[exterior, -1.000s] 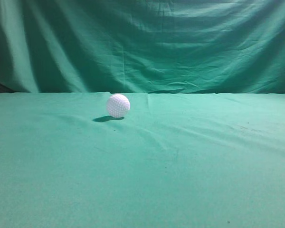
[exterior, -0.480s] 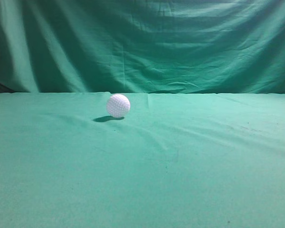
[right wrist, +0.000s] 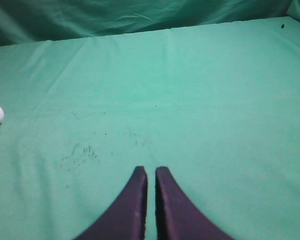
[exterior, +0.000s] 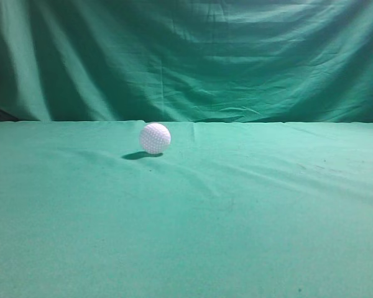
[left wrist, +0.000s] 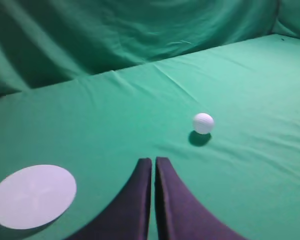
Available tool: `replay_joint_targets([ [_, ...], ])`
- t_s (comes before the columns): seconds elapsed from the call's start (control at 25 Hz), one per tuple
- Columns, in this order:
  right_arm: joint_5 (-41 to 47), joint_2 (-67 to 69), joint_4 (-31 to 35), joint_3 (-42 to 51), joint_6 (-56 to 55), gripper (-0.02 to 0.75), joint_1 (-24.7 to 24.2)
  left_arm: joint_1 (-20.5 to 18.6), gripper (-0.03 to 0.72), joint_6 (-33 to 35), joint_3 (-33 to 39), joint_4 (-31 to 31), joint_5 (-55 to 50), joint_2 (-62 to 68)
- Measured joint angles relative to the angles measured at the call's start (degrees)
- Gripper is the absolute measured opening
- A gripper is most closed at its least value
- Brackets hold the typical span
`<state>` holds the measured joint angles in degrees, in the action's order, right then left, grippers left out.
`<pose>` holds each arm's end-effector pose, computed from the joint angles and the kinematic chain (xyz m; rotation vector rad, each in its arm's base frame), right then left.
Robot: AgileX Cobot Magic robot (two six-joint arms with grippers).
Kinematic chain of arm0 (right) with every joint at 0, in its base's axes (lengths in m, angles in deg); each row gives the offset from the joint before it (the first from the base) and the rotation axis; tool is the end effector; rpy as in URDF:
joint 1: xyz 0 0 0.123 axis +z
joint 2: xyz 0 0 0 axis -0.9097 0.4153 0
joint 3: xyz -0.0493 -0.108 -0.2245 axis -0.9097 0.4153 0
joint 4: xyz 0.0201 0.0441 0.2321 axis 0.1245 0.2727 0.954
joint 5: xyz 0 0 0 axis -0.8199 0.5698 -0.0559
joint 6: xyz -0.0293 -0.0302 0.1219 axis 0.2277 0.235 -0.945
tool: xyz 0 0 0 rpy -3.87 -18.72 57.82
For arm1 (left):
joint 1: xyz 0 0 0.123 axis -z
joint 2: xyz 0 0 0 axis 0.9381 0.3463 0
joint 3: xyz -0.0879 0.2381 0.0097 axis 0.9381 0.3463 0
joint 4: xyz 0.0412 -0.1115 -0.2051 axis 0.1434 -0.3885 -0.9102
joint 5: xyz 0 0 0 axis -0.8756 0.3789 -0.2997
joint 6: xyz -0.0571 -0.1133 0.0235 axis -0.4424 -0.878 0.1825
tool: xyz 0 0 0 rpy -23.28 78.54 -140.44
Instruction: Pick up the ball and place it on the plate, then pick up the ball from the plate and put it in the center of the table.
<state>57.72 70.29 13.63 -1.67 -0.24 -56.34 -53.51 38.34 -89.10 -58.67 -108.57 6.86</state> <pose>0.1034 0.0191 0.1591 -0.0909 1.8824 0.1789 0.0887 -0.0379 0.2356 0.3784 1.6685 -0.2250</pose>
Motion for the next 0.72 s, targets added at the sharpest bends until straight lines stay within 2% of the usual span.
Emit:
replay_joint_targets([
  [0.28,0.1,0.0,0.0,0.0,0.0,0.047,0.0,-10.4,0.0,-4.7,9.8,1.8,4.5,-1.0],
  [0.4,0.1,0.0,0.0,0.0,0.0,0.047,0.0,-11.5,0.0,-5.1,13.0,2.3,5.6,-1.0],
  [0.72,0.2,0.0,0.0,0.0,0.0,0.047,0.0,-11.5,0.0,-5.3,13.2,4.9,5.3,-1.0],
])
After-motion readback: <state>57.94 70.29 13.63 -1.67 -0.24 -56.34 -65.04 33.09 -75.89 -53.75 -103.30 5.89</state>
